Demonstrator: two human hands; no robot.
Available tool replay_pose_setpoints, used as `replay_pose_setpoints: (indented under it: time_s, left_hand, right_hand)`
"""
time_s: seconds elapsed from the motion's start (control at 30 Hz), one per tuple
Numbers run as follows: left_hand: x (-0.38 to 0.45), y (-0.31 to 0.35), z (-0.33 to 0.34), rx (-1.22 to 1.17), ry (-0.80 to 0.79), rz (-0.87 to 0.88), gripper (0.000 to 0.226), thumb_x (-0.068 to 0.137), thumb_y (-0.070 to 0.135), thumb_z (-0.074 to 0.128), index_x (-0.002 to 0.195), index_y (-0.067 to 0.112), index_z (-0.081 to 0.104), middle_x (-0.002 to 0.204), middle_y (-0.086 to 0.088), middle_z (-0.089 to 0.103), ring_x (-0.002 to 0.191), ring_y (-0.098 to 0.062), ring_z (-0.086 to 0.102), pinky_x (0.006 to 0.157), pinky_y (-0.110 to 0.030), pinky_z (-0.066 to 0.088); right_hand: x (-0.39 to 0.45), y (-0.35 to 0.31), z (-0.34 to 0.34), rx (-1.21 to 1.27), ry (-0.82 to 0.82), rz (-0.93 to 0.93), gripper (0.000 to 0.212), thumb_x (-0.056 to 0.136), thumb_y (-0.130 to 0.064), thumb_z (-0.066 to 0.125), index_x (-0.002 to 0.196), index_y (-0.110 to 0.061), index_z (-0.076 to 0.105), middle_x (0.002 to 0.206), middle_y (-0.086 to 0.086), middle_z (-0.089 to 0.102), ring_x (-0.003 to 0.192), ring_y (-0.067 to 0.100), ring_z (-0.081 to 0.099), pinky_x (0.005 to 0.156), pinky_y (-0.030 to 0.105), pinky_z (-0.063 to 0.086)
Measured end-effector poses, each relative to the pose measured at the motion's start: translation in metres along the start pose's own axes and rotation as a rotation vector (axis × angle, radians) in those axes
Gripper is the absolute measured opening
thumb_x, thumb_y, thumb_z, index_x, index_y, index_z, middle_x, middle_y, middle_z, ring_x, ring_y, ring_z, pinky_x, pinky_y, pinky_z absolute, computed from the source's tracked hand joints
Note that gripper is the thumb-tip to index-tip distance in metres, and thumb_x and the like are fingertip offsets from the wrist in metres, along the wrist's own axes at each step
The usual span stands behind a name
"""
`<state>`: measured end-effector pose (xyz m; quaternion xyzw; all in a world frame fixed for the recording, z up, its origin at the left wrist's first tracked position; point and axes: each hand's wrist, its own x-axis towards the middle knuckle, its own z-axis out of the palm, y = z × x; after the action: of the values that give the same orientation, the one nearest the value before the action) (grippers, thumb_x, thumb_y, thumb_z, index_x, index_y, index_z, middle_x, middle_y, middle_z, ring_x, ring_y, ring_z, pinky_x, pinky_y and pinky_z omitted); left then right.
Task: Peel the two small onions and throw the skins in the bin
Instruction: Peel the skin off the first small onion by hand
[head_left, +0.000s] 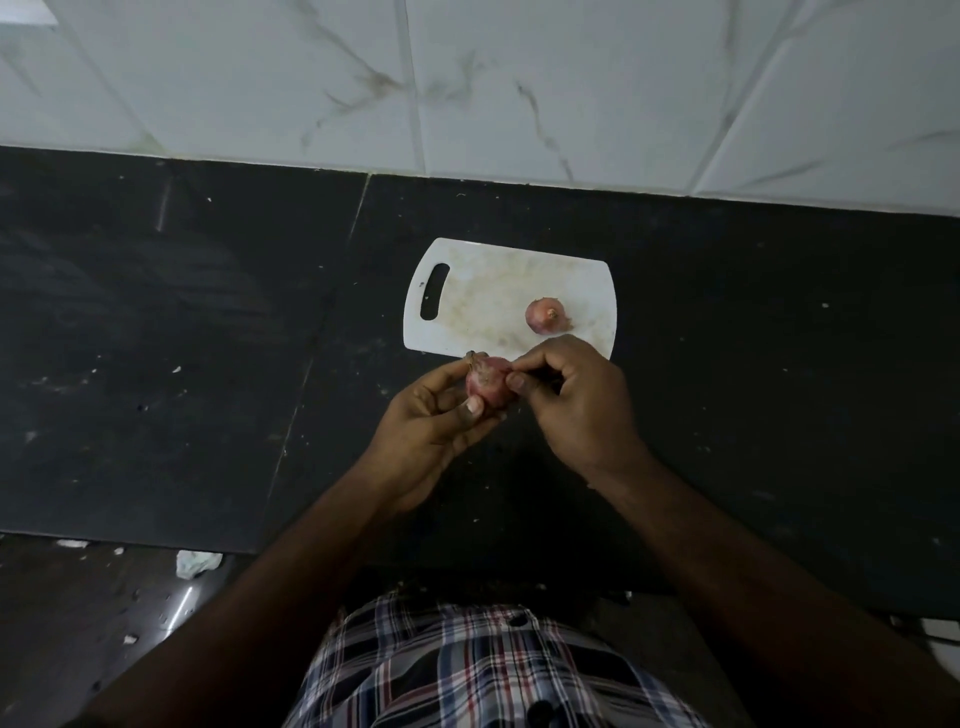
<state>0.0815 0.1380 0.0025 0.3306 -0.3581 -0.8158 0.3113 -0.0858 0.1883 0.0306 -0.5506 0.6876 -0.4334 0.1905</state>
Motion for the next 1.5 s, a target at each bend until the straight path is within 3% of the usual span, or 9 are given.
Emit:
replay_pose_setpoints:
  time_s: [0.17, 0.47, 0.73, 0.9, 1.03, 1.13, 1.2, 1.33, 1.5]
  left_hand:
    - [0.001, 0.001, -0.001, 0.017, -0.014, -0.007, 0.054, 0.086, 0.001, 0.06, 0.139, 0.004, 0.052, 0.132, -0.016, 0.065, 0.122, -0.031, 0.063, 0.096, -0.035, 0.055]
    - [0.005, 0.005, -0.002, 0.088, -0.004, 0.002, 0.056, 0.082, 0.001, 0.065, 0.137, 0.005, 0.054, 0.13, -0.018, 0.065, 0.12, -0.033, 0.064, 0.095, -0.037, 0.056]
    - [0.008, 0.009, 0.011, 0.088, 0.049, 0.039, 0.052, 0.08, 0.005, 0.067, 0.132, 0.011, 0.059, 0.124, -0.012, 0.07, 0.118, -0.029, 0.066, 0.102, -0.044, 0.051]
    - [0.004, 0.011, 0.011, 0.042, 0.075, 0.033, 0.047, 0.083, 0.004, 0.064, 0.13, 0.01, 0.06, 0.124, -0.01, 0.07, 0.116, -0.026, 0.067, 0.091, -0.034, 0.057]
    - [0.003, 0.006, 0.001, -0.022, 0.099, -0.022, 0.044, 0.093, -0.003, 0.056, 0.135, 0.007, 0.055, 0.126, -0.011, 0.069, 0.116, -0.027, 0.067, 0.085, -0.03, 0.058]
    - [0.0, 0.003, -0.001, -0.043, 0.059, -0.061, 0.049, 0.09, 0.001, 0.058, 0.138, 0.008, 0.052, 0.132, -0.013, 0.065, 0.119, -0.029, 0.065, 0.091, -0.034, 0.057]
    - [-0.003, -0.001, 0.0, -0.043, 0.041, -0.078, 0.052, 0.087, 0.003, 0.06, 0.137, 0.01, 0.054, 0.132, -0.014, 0.065, 0.118, -0.03, 0.066, 0.091, -0.035, 0.057]
    - [-0.008, -0.009, 0.001, -0.03, 0.01, -0.072, 0.057, 0.083, 0.0, 0.064, 0.139, 0.009, 0.055, 0.136, -0.02, 0.059, 0.122, -0.034, 0.062, 0.094, -0.04, 0.056]
    - [-0.012, -0.012, 0.004, 0.14, 0.028, -0.002, 0.053, 0.084, -0.006, 0.066, 0.133, 0.014, 0.061, 0.133, -0.015, 0.063, 0.12, -0.031, 0.064, 0.099, -0.047, 0.053]
  right_hand:
    - [-0.009, 0.001, 0.002, -0.097, 0.045, -0.096, 0.01, 0.084, -0.002, 0.071, 0.09, -0.01, 0.068, 0.087, 0.0, 0.065, 0.083, 0.011, 0.059, 0.074, 0.011, 0.045]
    - [-0.006, -0.011, -0.005, 0.07, 0.02, 0.025, 0.021, 0.083, -0.006, 0.075, 0.1, -0.019, 0.075, 0.089, -0.023, 0.065, 0.093, 0.0, 0.066, 0.083, 0.012, 0.051]
    - [-0.006, -0.009, 0.0, 0.051, 0.053, 0.013, 0.017, 0.089, -0.005, 0.067, 0.1, -0.017, 0.07, 0.095, -0.007, 0.07, 0.092, 0.008, 0.068, 0.081, 0.036, 0.06]
    - [-0.019, -0.004, -0.007, 0.195, -0.025, 0.116, 0.023, 0.091, -0.004, 0.066, 0.105, -0.022, 0.069, 0.094, -0.009, 0.072, 0.084, 0.004, 0.068, 0.076, 0.023, 0.057]
    - [-0.029, 0.02, -0.013, 0.092, -0.084, 0.231, 0.018, 0.092, -0.013, 0.066, 0.092, -0.03, 0.071, 0.089, -0.012, 0.068, 0.071, -0.001, 0.063, 0.071, 0.022, 0.05]
    - [-0.032, 0.026, -0.017, -0.021, -0.245, 0.238, 0.013, 0.092, -0.025, 0.067, 0.101, -0.026, 0.077, 0.114, -0.012, 0.068, 0.098, -0.005, 0.059, 0.09, 0.02, 0.044]
    - [-0.029, 0.021, -0.019, -0.037, -0.207, 0.225, 0.024, 0.09, -0.025, 0.071, 0.113, -0.023, 0.074, 0.124, -0.01, 0.066, 0.113, -0.002, 0.056, 0.099, 0.016, 0.042]
    - [-0.02, -0.003, -0.016, 0.079, -0.175, 0.16, 0.031, 0.089, -0.027, 0.072, 0.119, -0.022, 0.071, 0.108, -0.02, 0.067, 0.101, -0.011, 0.061, 0.09, 0.008, 0.047]
    - [-0.019, -0.007, 0.001, 0.152, -0.084, 0.244, 0.02, 0.083, -0.02, 0.078, 0.103, -0.018, 0.077, 0.098, -0.009, 0.074, 0.092, -0.001, 0.067, 0.083, 0.017, 0.053]
